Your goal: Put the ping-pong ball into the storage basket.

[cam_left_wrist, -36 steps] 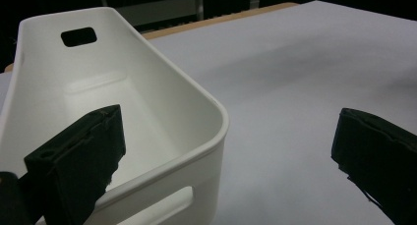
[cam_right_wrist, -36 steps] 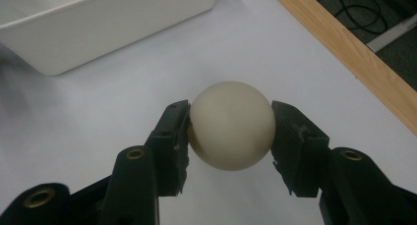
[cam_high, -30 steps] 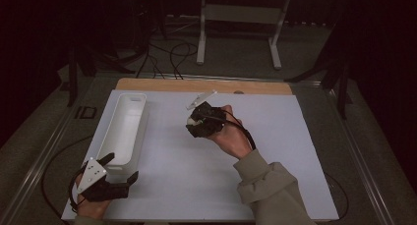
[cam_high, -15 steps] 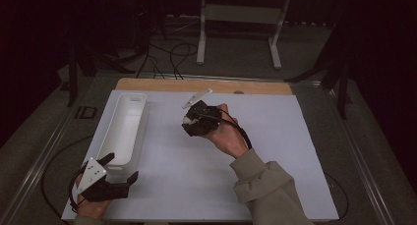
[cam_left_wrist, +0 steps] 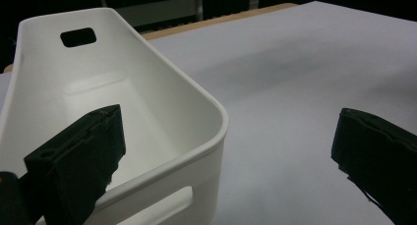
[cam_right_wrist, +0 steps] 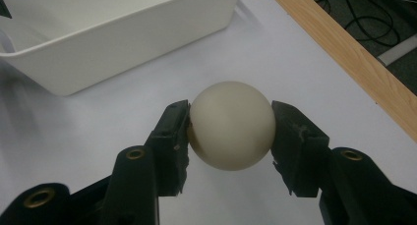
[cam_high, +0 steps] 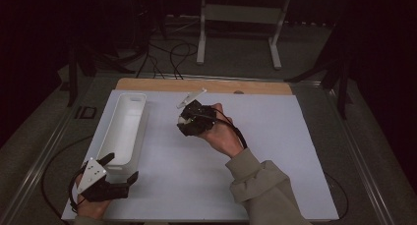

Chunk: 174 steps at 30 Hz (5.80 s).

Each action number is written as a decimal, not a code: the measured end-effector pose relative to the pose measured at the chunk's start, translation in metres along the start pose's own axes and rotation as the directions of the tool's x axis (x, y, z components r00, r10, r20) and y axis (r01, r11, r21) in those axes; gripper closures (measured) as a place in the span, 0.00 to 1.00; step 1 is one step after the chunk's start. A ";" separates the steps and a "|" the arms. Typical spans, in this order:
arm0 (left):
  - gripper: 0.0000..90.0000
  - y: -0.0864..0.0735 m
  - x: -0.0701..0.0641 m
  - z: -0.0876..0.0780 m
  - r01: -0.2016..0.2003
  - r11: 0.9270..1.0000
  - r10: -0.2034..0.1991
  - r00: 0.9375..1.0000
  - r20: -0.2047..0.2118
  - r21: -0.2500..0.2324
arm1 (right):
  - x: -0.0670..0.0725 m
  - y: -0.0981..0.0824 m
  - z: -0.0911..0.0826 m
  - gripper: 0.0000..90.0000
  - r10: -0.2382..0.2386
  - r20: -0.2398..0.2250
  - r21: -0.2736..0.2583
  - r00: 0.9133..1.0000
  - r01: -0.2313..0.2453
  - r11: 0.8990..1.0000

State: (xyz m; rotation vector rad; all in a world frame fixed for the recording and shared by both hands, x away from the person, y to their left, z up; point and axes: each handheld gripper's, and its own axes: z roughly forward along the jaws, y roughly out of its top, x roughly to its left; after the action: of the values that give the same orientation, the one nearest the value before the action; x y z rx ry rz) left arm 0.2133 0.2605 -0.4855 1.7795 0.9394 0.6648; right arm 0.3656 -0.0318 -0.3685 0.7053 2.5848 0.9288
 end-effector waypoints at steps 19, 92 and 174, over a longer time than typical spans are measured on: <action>0.00 0.000 0.000 0.000 -0.002 1.000 0.002 1.000 0.001 -0.001 | 0.007 0.010 0.010 0.57 -0.010 -0.014 -0.011 1.000 0.010 1.000; 0.00 -0.001 0.000 -0.001 -0.005 1.000 0.005 1.000 0.004 -0.004 | 0.028 0.045 0.037 0.57 -0.054 -0.061 -0.043 0.997 0.051 0.998; 0.00 0.000 0.000 0.000 -0.004 1.000 0.004 1.000 0.010 -0.004 | 0.064 0.070 0.053 0.57 -0.093 -0.118 -0.109 0.989 0.080 0.991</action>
State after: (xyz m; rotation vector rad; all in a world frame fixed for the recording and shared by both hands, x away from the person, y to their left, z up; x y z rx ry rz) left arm 0.2137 0.2607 -0.4862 1.7798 0.9273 0.6593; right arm 0.3591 0.0771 -0.3698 0.5190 2.6258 1.1014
